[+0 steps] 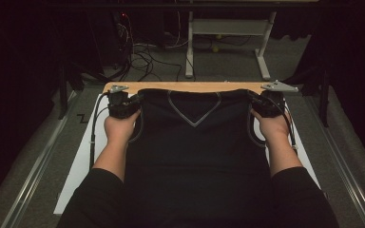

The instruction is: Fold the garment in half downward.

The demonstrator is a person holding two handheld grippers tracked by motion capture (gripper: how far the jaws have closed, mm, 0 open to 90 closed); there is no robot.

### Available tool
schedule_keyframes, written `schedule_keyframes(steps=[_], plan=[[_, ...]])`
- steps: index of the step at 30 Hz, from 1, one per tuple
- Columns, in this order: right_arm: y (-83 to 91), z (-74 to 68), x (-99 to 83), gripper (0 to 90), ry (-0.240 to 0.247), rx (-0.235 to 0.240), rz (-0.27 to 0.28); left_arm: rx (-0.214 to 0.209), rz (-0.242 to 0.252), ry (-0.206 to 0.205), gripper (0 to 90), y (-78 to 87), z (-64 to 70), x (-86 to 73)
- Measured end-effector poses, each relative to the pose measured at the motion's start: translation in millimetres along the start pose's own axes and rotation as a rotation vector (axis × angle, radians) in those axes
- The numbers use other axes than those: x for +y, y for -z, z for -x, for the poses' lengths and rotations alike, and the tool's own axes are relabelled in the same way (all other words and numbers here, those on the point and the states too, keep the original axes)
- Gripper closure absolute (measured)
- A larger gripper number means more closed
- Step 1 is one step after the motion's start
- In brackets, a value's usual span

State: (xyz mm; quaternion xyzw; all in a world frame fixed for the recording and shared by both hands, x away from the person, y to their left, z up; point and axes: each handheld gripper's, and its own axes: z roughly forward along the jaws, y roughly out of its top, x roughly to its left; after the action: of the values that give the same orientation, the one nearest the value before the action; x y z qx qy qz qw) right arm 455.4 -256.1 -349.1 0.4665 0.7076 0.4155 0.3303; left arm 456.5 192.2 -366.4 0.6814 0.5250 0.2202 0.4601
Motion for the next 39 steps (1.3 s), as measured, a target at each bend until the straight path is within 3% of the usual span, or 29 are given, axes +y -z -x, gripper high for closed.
schedule_keyframes(steps=[10,20,25,27,30,36,39], plan=[[12.0,6.5,28.9,84.4,0.011,-0.028,0.075,0.035,0.044,-0.063,71.6,9.8,1.5,37.6],[26.9,10.7,78.2,84.4,0.039,-0.064,0.157,0.061,0.113,-0.105,71.6,22.9,3.8,82.4],[37.8,9.7,101.8,84.4,0.041,-0.064,0.207,0.062,0.162,-0.093,72.0,33.1,4.2,97.8],[41.3,7.8,105.9,84.4,0.043,-0.059,0.223,0.065,0.16,-0.089,72.1,33.2,3.7,96.6],[39.9,7.1,103.9,84.4,0.048,-0.055,0.201,0.052,0.139,-0.078,72.0,28.2,2.9,86.7],[27.8,3.9,80.2,84.3,0.038,-0.035,0.146,0.022,0.08,-0.05,71.8,17.1,-1.5,54.3],[25.0,3.4,62.9,84.3,0.035,-0.015,0.128,-0.003,0.074,-0.04,71.7,16.6,-3.1,38.9]])
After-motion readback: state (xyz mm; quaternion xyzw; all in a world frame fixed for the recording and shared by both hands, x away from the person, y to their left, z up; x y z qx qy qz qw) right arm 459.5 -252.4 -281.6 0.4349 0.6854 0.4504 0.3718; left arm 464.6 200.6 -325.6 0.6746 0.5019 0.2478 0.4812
